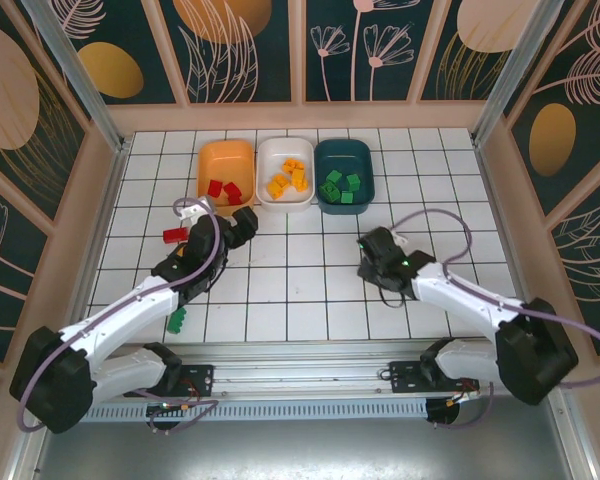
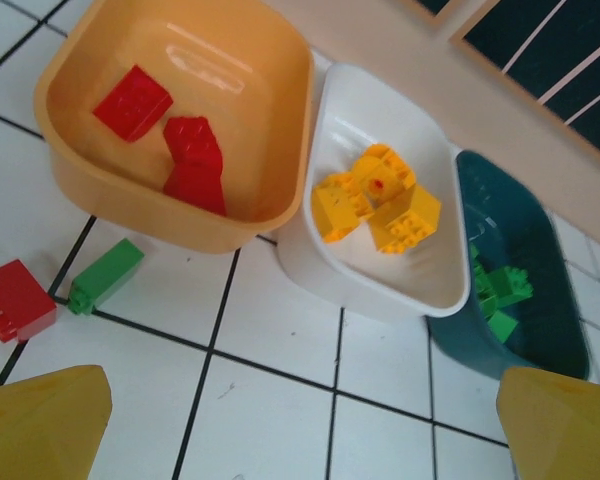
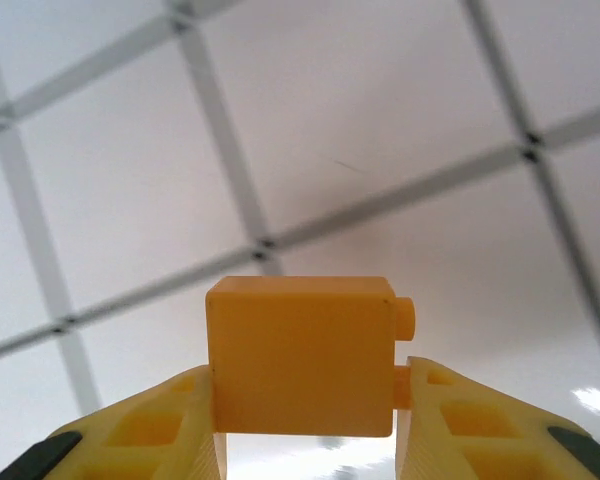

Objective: Sort the legos into containers by color

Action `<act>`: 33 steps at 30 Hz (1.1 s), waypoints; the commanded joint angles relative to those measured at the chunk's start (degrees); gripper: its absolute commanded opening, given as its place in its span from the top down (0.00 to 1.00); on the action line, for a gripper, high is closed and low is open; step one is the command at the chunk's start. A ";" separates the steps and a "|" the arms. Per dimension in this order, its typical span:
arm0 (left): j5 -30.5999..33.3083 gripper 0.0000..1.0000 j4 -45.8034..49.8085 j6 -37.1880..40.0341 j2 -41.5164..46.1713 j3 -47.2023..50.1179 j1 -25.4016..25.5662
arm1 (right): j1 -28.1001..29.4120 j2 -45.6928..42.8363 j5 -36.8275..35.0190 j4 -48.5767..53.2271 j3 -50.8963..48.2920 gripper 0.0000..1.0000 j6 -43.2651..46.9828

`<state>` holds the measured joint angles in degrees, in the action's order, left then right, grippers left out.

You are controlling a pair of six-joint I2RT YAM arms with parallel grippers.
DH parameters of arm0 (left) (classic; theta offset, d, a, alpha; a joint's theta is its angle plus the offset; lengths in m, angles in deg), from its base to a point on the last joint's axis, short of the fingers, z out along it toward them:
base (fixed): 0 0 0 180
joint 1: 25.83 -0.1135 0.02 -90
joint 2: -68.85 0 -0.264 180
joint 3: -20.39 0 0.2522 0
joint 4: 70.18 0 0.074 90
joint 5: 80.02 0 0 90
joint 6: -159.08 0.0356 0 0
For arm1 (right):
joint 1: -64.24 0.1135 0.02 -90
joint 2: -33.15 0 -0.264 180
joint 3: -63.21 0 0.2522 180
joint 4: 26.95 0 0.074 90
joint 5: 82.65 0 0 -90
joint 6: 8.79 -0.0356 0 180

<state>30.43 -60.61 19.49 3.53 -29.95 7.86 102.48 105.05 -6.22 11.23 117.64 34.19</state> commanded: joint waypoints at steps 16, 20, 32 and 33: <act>-20.48 0.02 -6.55 -3.47 3.31 8.97 -12.34 | 2.33 54.60 6.33 -11.41 61.35 0.65 20.48; -22.57 0.01 -6.03 -4.03 4.36 9.42 -12.60 | 1.56 58.58 6.38 -7.91 68.97 0.49 21.19; -35.97 0.01 -20.88 -3.38 -3.35 6.58 -10.55 | 3.05 33.40 -5.55 -10.56 48.57 0.32 20.93; -35.65 0.01 -21.45 -2.17 -4.38 5.72 -8.71 | 2.50 28.95 -7.63 -10.79 42.45 0.32 19.01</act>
<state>-0.57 -75.08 16.35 1.28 -21.65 -3.46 105.81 145.70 -5.47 1.38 169.57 56.33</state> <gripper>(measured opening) 0.985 0.682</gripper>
